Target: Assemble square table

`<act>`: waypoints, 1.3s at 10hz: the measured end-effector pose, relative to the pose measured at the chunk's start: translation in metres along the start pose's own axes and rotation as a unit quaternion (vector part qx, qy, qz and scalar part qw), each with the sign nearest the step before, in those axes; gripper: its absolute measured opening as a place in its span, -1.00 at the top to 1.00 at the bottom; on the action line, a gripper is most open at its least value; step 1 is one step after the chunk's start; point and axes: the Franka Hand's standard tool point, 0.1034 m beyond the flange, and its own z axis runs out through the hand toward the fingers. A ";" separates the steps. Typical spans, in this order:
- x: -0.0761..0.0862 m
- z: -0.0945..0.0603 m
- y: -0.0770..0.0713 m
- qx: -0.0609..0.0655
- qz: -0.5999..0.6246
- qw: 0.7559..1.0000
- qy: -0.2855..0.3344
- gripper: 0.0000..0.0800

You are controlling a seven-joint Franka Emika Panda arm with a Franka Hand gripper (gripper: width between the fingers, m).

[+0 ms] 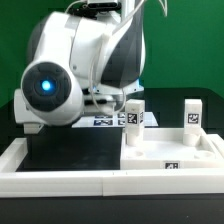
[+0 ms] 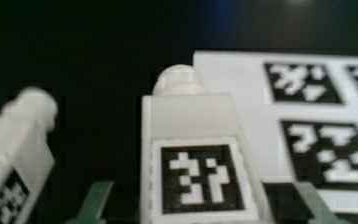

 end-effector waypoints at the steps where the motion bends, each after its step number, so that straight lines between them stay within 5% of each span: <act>1: -0.013 -0.009 -0.003 0.006 0.000 1.000 -0.005 0.27; 4: -0.038 -0.030 -0.012 0.008 0.002 1.000 0.007 0.27; 8: -0.028 -0.040 -0.009 -0.006 -0.006 0.994 0.111 0.27; 10: -0.024 -0.065 -0.013 -0.007 -0.008 0.987 0.162 0.27; 13: -0.042 -0.111 -0.020 0.003 -0.012 0.972 0.234 0.27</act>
Offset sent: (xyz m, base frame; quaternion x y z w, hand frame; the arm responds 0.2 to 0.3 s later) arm 0.0002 0.0140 0.0377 -0.0155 0.0604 0.0348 0.9974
